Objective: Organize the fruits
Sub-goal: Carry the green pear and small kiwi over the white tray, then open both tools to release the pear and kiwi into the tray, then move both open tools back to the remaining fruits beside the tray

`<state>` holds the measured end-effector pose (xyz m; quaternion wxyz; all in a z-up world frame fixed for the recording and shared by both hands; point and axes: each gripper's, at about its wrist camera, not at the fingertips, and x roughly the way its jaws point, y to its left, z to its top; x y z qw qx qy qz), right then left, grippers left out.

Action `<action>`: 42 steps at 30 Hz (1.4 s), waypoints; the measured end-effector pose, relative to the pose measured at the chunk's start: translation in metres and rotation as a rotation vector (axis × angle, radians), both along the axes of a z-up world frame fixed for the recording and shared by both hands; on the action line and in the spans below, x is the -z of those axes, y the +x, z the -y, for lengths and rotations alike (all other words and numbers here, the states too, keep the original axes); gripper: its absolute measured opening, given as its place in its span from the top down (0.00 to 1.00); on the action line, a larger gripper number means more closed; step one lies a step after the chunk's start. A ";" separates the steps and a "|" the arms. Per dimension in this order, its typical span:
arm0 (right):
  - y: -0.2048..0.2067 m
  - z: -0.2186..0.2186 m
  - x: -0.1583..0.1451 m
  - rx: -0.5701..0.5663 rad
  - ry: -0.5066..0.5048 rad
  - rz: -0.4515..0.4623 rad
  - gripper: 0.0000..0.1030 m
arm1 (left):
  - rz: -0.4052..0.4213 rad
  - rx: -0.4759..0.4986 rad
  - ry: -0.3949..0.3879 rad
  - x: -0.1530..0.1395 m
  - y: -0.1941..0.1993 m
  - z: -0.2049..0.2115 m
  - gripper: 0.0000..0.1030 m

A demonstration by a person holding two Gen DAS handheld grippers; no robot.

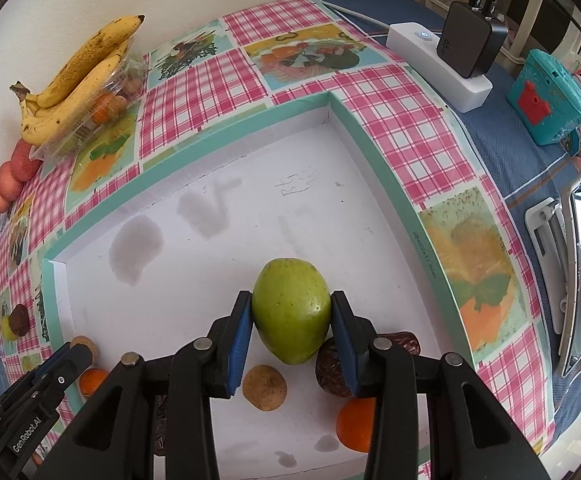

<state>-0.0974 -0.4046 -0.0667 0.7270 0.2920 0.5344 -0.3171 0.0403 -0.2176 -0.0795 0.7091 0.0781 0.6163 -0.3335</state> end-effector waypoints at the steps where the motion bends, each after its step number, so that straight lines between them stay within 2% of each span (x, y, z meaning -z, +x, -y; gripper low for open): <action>1: 0.000 0.000 0.000 0.000 0.000 0.000 0.61 | 0.002 0.000 0.002 0.000 0.000 0.000 0.72; 14: 0.002 0.001 -0.001 -0.004 -0.011 -0.003 0.60 | 0.020 0.006 0.019 -0.008 -0.001 0.002 0.71; 17: 0.004 0.001 -0.005 -0.010 -0.027 0.001 0.51 | 0.032 0.006 0.002 -0.017 0.000 0.001 0.71; 26: 0.007 -0.002 -0.027 -0.031 -0.072 0.021 0.44 | 0.088 -0.031 -0.020 -0.051 0.008 -0.008 0.69; 27: 0.008 -0.003 -0.030 -0.035 -0.077 0.025 0.44 | 0.098 -0.044 -0.018 -0.055 0.011 -0.011 0.64; 30: 0.009 -0.005 -0.038 -0.044 -0.089 0.029 0.43 | 0.125 -0.081 -0.008 -0.063 0.017 -0.019 0.23; 32: 0.009 -0.007 -0.043 -0.053 -0.099 0.028 0.39 | 0.143 -0.107 -0.004 -0.068 0.022 -0.027 0.21; 33: 0.010 -0.008 -0.044 -0.056 -0.103 0.027 0.33 | 0.148 -0.118 -0.001 -0.069 0.024 -0.031 0.20; 38: 0.012 -0.011 -0.055 -0.067 -0.124 0.034 0.30 | 0.183 -0.170 0.022 -0.074 0.035 -0.047 0.06; 40: 0.013 -0.012 -0.059 -0.070 -0.135 0.036 0.19 | 0.195 -0.185 0.030 -0.074 0.038 -0.053 0.04; 42: 0.014 -0.013 -0.062 -0.076 -0.147 0.040 0.16 | 0.204 -0.193 0.035 -0.076 0.042 -0.058 0.03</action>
